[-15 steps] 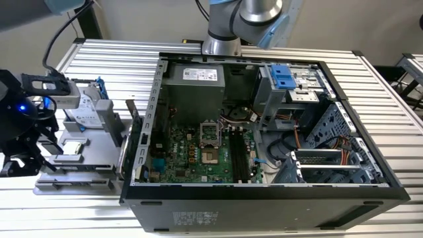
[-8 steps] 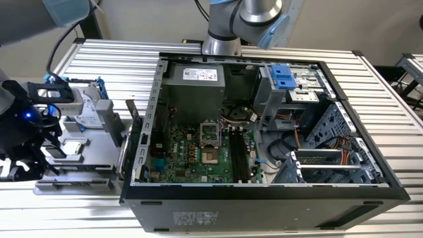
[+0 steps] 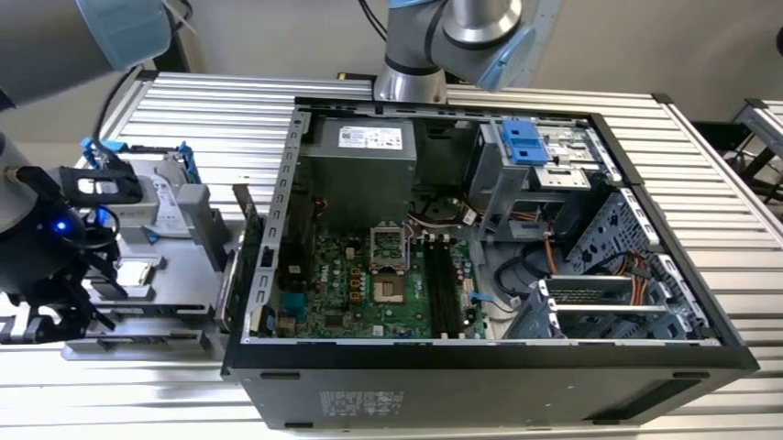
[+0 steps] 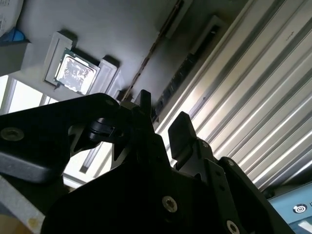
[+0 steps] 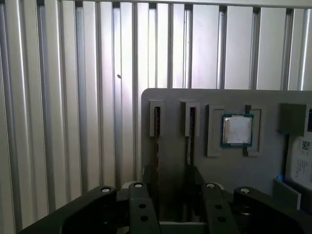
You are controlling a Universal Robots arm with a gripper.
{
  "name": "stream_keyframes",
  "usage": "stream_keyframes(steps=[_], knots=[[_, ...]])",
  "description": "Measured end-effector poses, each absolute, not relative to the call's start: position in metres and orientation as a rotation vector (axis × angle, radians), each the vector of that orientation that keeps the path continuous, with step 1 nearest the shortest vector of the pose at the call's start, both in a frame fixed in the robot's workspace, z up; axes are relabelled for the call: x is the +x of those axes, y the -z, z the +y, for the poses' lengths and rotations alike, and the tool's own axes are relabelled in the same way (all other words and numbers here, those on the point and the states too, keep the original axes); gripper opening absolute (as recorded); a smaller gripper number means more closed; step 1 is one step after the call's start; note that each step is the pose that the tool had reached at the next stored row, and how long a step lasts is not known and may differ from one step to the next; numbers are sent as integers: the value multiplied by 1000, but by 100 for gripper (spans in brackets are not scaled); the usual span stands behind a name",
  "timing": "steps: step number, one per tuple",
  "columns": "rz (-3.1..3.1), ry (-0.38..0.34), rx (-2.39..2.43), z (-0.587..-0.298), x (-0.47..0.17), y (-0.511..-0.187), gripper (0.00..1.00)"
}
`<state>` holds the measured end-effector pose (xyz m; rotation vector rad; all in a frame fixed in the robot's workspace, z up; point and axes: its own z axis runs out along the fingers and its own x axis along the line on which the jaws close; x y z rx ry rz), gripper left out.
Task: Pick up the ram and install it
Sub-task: 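Pick up the ram and move it above insertion slot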
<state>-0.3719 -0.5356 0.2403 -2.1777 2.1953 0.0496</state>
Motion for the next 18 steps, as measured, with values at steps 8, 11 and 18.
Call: stream_keyframes(steps=[8, 11, 18], knots=[[2196, -51, -2178, -537, -372, -226, 100], [2196, -52, -2178, -538, -372, -220, 100], [2196, -52, -2178, -540, -372, -208, 100]])
